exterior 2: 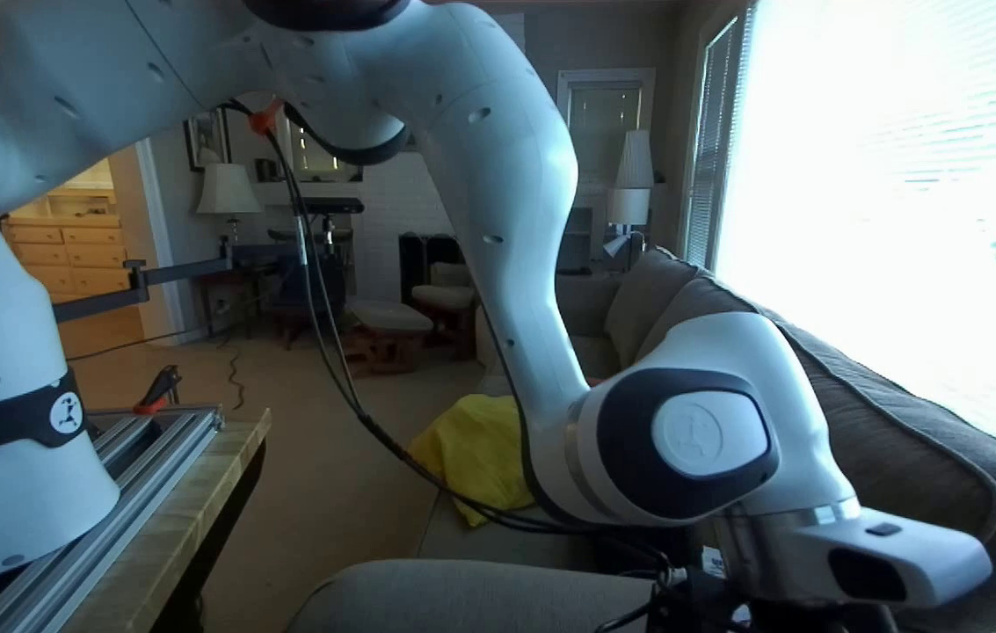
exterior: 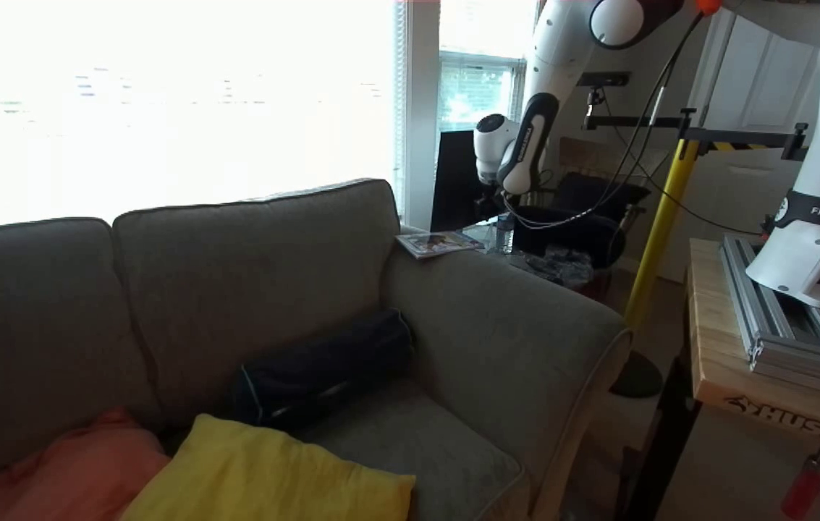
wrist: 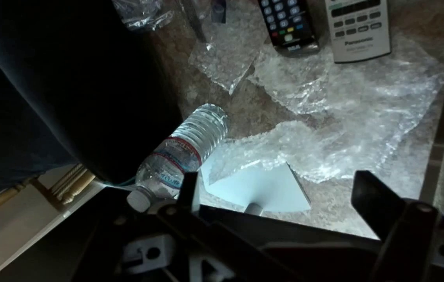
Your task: Remove the remote control from the right armrest of the sofa and place it on the table.
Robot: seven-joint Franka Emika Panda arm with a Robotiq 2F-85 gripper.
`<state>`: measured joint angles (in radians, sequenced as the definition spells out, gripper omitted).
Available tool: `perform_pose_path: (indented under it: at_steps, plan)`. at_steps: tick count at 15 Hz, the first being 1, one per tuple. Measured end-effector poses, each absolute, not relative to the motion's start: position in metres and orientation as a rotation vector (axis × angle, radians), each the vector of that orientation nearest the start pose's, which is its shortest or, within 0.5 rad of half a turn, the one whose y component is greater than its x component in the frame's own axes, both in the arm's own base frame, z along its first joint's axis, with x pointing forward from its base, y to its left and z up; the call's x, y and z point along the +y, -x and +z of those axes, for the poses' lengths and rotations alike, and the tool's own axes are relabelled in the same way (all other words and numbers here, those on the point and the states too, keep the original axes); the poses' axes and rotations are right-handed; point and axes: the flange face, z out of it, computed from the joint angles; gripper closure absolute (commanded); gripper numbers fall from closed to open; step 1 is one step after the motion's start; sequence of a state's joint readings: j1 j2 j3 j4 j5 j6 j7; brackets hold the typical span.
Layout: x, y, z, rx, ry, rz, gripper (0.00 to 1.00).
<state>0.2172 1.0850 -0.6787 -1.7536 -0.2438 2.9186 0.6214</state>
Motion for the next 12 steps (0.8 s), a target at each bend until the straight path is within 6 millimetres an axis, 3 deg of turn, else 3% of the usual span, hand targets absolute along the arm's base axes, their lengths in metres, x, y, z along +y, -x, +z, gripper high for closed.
perform_pose_path:
  at_steps: [3,8,12]
  plan:
    - [-0.220,-0.597,0.103,-0.597,-2.467,0.402,0.00]
    - [-0.178,-0.567,0.147,-0.569,-2.619,0.285,0.00]
    - [-0.164,-0.560,0.214,-0.455,-2.731,0.052,0.00]
